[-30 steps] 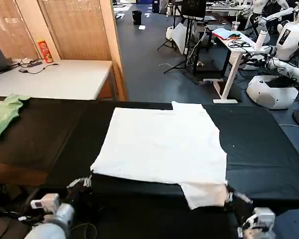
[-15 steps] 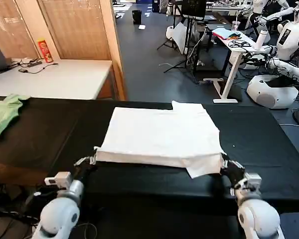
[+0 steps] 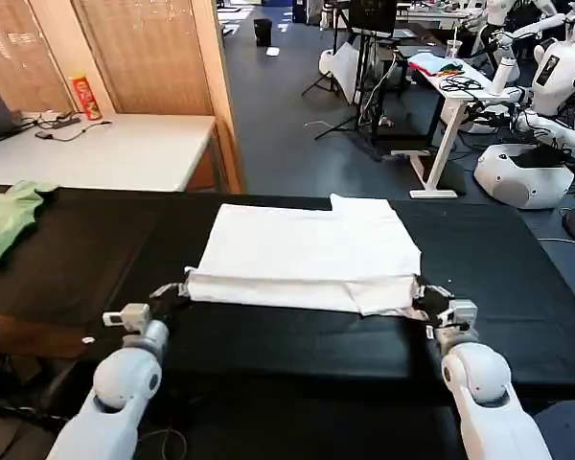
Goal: Fold and organize the clothes.
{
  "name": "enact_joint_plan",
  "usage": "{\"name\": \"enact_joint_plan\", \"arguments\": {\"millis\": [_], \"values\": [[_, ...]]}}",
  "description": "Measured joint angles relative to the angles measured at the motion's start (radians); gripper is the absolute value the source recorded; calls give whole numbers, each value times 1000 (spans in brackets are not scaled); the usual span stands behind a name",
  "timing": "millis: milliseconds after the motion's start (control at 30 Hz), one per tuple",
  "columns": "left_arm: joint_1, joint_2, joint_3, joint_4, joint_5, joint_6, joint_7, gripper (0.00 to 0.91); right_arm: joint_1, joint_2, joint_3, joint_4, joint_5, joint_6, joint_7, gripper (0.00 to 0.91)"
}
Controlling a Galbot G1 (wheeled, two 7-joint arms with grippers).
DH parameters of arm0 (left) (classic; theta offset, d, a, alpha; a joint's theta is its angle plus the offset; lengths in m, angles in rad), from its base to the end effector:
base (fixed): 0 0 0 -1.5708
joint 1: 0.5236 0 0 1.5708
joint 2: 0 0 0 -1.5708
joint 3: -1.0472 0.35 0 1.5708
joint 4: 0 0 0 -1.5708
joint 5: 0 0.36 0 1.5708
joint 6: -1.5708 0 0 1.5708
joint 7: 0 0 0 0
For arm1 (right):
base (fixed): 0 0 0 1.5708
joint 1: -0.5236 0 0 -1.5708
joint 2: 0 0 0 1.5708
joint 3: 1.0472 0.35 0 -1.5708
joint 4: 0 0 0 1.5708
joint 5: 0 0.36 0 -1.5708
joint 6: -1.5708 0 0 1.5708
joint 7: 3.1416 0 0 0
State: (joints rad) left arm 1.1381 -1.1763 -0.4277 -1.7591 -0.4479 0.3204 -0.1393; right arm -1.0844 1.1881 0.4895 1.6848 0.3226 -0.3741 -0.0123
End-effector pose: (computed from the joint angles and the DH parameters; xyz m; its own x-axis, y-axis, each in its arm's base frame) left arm 0.3257 0.0774 -0.3047 -0.9607 0.0352 0.2755 0.0286 0.9992 -0.0279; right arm 0.3464 -0.1041 -0.3043 -0.9478 -0.0611 0.3129 -0.0823 0.9951 -0.0549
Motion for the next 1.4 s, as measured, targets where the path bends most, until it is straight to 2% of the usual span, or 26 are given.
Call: {"name": "enact_joint_plan", "arguments": {"millis": [33,133,267,433,633,667,733,833,867,967,1033,1100,1167,1233,1400], "values": [[-8,-1,5,7,2,0,0,878,1,-6,-1,0,1,-8,-5,878],[-31,-1,15,23,9,8,-1,878,-12,-23,5,20,11,-43,-25,878],[-34,-4,15,24,15,13,-1,878,-76,-52,31,106,25,-71,-33,878],[-7,0,-1,6,21,18,4,878,-174,-71,72,220,32,-80,-32,878],[38,2,-12,-12,28,20,32,878,-263,-63,105,256,29,-76,-31,878],[47,3,-13,-14,26,22,36,878,-271,-61,108,256,30,-75,-30,819],[62,2,-14,-15,24,22,41,878,-282,-53,110,255,30,-72,-29,770],[73,2,-18,-12,16,23,46,878,-285,-45,111,241,30,-70,-29,741],[76,2,-20,-9,10,24,48,858,-285,-42,111,236,30,-70,-29,702],[78,2,-25,-1,3,26,54,595,-287,-36,109,224,30,-72,-29,663],[79,3,-28,3,-5,29,54,507,-292,-31,109,220,29,-73,-29,605],[80,5,-31,5,-14,32,55,166,-299,-26,110,220,29,-73,-28,283],[81,7,-34,5,-17,32,56,20,-304,-21,114,223,26,-72,-25,107],[82,8,-34,5,-19,32,57,0,-311,-18,115,229,24,-71,-21,68],[101,14,-34,-14,-15,32,58,0,-325,-26,117,256,23,-81,-6,68]]}}
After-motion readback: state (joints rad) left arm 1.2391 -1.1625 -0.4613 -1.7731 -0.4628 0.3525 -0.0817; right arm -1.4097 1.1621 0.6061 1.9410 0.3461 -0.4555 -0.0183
